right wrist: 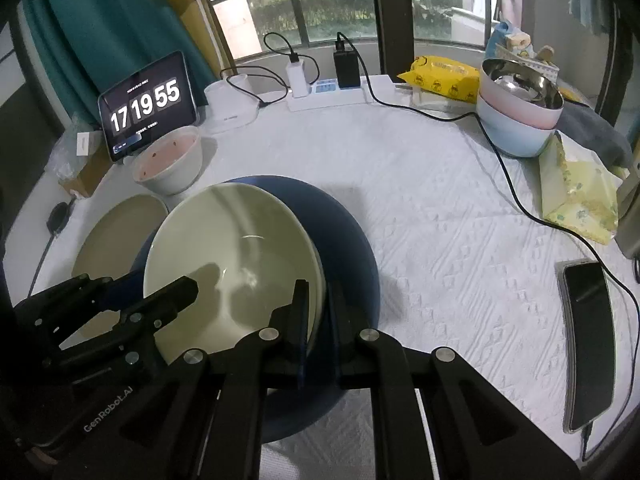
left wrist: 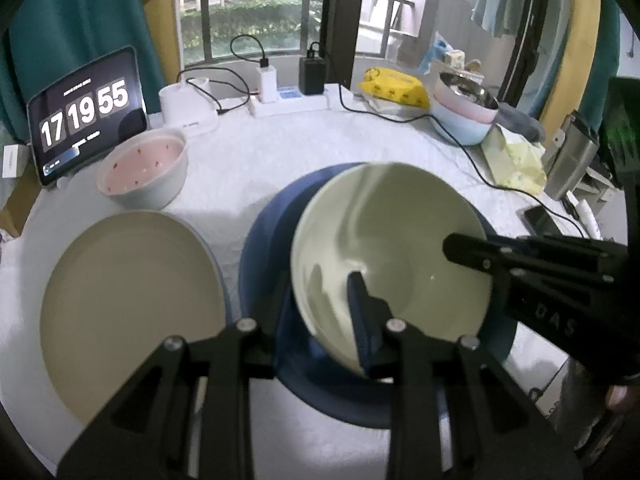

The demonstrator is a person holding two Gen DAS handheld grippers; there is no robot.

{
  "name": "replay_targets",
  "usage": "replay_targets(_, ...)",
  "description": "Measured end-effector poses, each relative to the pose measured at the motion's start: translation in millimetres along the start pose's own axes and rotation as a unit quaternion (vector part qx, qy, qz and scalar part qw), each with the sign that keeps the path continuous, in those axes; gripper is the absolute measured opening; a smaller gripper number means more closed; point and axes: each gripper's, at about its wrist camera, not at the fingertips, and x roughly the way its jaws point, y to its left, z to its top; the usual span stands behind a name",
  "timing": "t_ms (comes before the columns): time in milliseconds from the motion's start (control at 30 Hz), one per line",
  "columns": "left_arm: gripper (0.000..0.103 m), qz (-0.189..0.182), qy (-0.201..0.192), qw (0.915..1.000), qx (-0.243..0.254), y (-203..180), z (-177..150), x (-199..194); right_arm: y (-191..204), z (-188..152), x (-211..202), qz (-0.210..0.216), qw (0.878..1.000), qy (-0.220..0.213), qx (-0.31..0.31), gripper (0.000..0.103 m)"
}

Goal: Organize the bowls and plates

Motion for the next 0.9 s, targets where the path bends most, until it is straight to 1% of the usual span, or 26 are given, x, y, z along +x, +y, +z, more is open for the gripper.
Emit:
replay_targets(233, 0.029, -0.01, 0.007, 0.9999, 0.001, 3.5, 0.9, -3.3, 2.2, 2.2, -0.3, 0.0, 1.0, 0.01, -0.007, 0.01)
replay_targets(300, 0.03, -0.012, 0.0, 0.9999, -0.001, 5.2, 1.4, -6.8, 2.3, 2.7, -0.3, -0.002, 1.0, 0.01, -0.008, 0.01)
replay_targets(333, 0.032, -0.01, -0.004, 0.9999, -0.001, 6.4, 1.8, -8.6, 2.1, 3.2, -1.6, -0.002, 1.0, 0.008, -0.008, 0.011)
replay_targets(367, 0.032, -0.008, -0.008, 0.9999, -0.003, 8.6, 3.1, -10.6, 1.8, 4.2, -4.0, -0.002, 1.0, 0.002, -0.007, 0.016)
replay_targets(400, 0.032, -0.011, -0.01, 0.9999, -0.004, 10.5, 3.9, -11.2, 0.5, 6.0, -8.3, -0.002, 1.0, -0.004, -0.006, 0.023)
replay_targets(467, 0.032, -0.007, -0.012, 0.9999, -0.008, 14.8, 5.4, -12.5, -1.4, 9.0, -13.8, -0.001, 1.0, -0.013, -0.003, 0.027)
replay_targets(533, 0.032, -0.01, -0.016, 0.9998, -0.01, 17.5, 6.9, -16.2, -3.8, 12.7, -17.3, 0.001, 1.0, -0.016, 0.002, 0.028)
replay_targets(567, 0.032, -0.009, -0.023, 0.9996, -0.011, 19.3, 8.0, -20.4, -3.9, 14.6, -19.1, -0.006, 1.0, -0.02, 0.002, 0.028)
replay_targets(633, 0.032, -0.009, -0.032, 0.9993, -0.015, 22.9, 10.2, -26.4, -3.5, 17.0, -20.8, -0.007, 1.0, -0.022, 0.002, 0.028)
replay_targets(900, 0.032, -0.004, -0.062, 0.9976, -0.03, 45.5, 22.1, -46.1, 11.7, 31.9, -27.5, -0.003, 0.999, -0.033, -0.01, 0.028)
